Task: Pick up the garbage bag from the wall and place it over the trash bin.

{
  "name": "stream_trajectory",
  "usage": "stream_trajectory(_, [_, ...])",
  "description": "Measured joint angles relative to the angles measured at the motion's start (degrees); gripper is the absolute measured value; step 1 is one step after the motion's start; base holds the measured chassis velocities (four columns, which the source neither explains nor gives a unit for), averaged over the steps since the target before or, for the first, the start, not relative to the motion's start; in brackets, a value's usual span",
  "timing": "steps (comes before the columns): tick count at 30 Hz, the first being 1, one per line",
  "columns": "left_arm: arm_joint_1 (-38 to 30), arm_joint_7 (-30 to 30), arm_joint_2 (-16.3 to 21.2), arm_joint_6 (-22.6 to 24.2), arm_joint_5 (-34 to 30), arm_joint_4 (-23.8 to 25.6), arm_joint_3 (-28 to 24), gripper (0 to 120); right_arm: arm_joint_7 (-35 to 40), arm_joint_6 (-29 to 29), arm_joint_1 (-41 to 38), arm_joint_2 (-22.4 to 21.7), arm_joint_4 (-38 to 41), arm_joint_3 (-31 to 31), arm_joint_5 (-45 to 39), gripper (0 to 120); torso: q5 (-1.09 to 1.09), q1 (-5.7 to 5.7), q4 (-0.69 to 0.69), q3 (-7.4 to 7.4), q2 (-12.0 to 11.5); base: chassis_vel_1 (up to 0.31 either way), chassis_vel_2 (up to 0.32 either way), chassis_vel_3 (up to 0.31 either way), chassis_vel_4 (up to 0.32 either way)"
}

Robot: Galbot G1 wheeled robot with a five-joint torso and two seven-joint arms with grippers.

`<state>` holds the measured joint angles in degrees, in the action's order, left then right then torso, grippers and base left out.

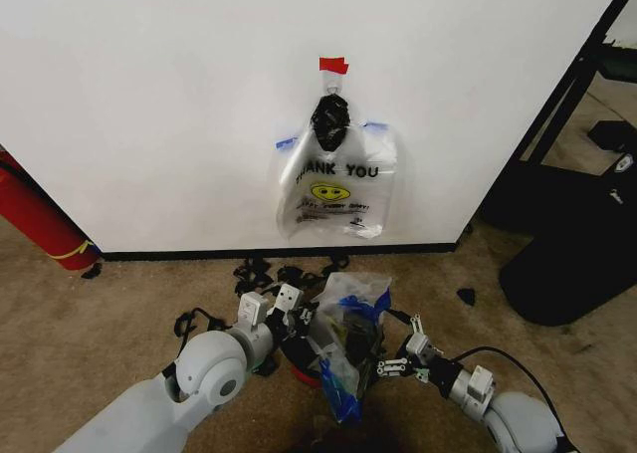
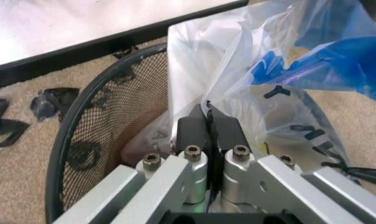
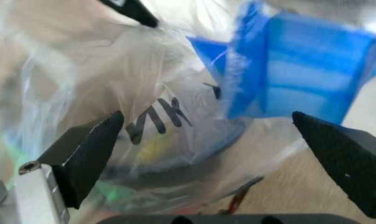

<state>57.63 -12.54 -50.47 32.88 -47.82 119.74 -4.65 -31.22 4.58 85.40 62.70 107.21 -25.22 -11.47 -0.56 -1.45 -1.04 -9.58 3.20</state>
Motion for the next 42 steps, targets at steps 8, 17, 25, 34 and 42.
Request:
stream_trajectory(8, [0.3, 0.2, 0.0, 0.0, 0.5, 0.3, -0.2, 0, 30.9, -17.3, -0.2, -0.9, 6.4, 12.3, -21.5, 100, -0.01, 0.00, 0.00, 0.00, 0.0, 0.000, 0.000, 0.000, 0.000])
stream_trajectory(17, [1.6, 0.3, 0.3, 0.1, 0.9, 1.0, 0.0, 0, 44.5, -20.7, -3.4, 1.3, 6.3, 16.8, -31.7, 100, 0.00, 0.00, 0.01, 0.00, 0.0, 0.000, 0.000, 0.000, 0.000])
stream_trajectory(25, [1.9, 0.3, 0.6, 0.1, 1.0, 1.3, 0.5, 0, 46.3, -22.3, -4.5, 2.2, 6.4, 15.2, -36.7, 80, 0.00, 0.00, 0.01, 0.00, 0.0, 0.000, 0.000, 0.000, 0.000])
stream_trajectory(34, [2.0, 0.1, 0.9, 0.4, 1.0, 1.3, 0.6, 0, 48.4, -29.7, -5.8, 3.2, 6.7, 12.9, -42.9, 47, 0.01, 0.00, 0.01, 0.00, 0.0, 0.000, 0.000, 0.000, 0.000])
stream_trajectory(42, [3.3, 0.4, 0.9, 0.2, 2.5, 1.6, 0.7, 0, 52.2, -27.1, -5.2, 3.3, 9.8, 14.1, -41.8, 19, 0.00, 0.00, 0.00, 0.00, 0.0, 0.000, 0.000, 0.000, 0.000])
